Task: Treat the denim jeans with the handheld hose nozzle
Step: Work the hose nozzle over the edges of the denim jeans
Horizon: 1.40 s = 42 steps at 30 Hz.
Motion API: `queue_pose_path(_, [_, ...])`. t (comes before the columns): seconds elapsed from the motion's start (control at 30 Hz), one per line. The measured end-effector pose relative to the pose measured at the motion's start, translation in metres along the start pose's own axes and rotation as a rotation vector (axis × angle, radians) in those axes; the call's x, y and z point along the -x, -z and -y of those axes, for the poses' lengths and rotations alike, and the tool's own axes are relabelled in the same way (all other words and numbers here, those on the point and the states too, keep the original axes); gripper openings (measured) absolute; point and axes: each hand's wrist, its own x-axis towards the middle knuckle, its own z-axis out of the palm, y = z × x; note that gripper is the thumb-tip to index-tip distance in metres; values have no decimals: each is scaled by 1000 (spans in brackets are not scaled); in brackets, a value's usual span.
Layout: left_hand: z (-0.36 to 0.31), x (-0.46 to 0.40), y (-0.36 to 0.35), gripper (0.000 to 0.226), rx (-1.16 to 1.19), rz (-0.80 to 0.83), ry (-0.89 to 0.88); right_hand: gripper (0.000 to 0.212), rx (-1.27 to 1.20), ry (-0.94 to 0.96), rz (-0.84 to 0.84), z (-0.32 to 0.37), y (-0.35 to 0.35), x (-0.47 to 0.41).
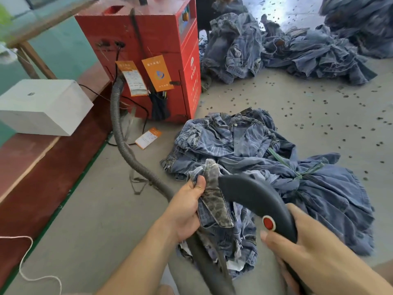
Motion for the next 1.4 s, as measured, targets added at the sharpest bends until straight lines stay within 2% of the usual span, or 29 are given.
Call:
queue_pose_path(0.1, [1,1,1,39,58,18,3,32,-101,-39,85,7,-5,-10])
queue_pose_path(0.2, [-3,1,7,41,102,15,-14,34,-246,-61,85,11,-9,-20])
queue_pose_path(0.3, [-4,2,10,43,93,15,15,33,-121,-22,-4,2,-21,-17])
queue_pose_path(0.43, [-1,2,11,44,100,5,34,23,-100,-20,-143,-6,-17,-18])
queue_pose_path(0.63, [0,7,13,42,118,71,45,23,-20,-5,28,9,-12,-30])
queue_pose_path(0.73, [2,9,8,39,119,108,33,24,-162,18,-8,20,-6,-45])
queue_pose_path(0.83, [3,6,8,38,119,34,18,25,-248,38,-46,27,14,-48])
queue_pose_path(0.9, [-1,3,9,39,135,-16,-9,27,-191,42,25,24,19,-39])
queue_pose_path(1.0, [-6,3,8,38,117,5,-18,31,-158,3,168,26,9,-33])
queue_pose_path(1.2, [5,3,5,39,39,0,-21,15,-328,12,56,36,21,-60])
queue_pose_path(1.33, [3,-2,10,37,57,-33,-57,21,-259,45,155,18,21,-41])
queue_pose_path(1.4, [5,0,10,36,28,9,-47,23,-218,60,198,19,13,-44])
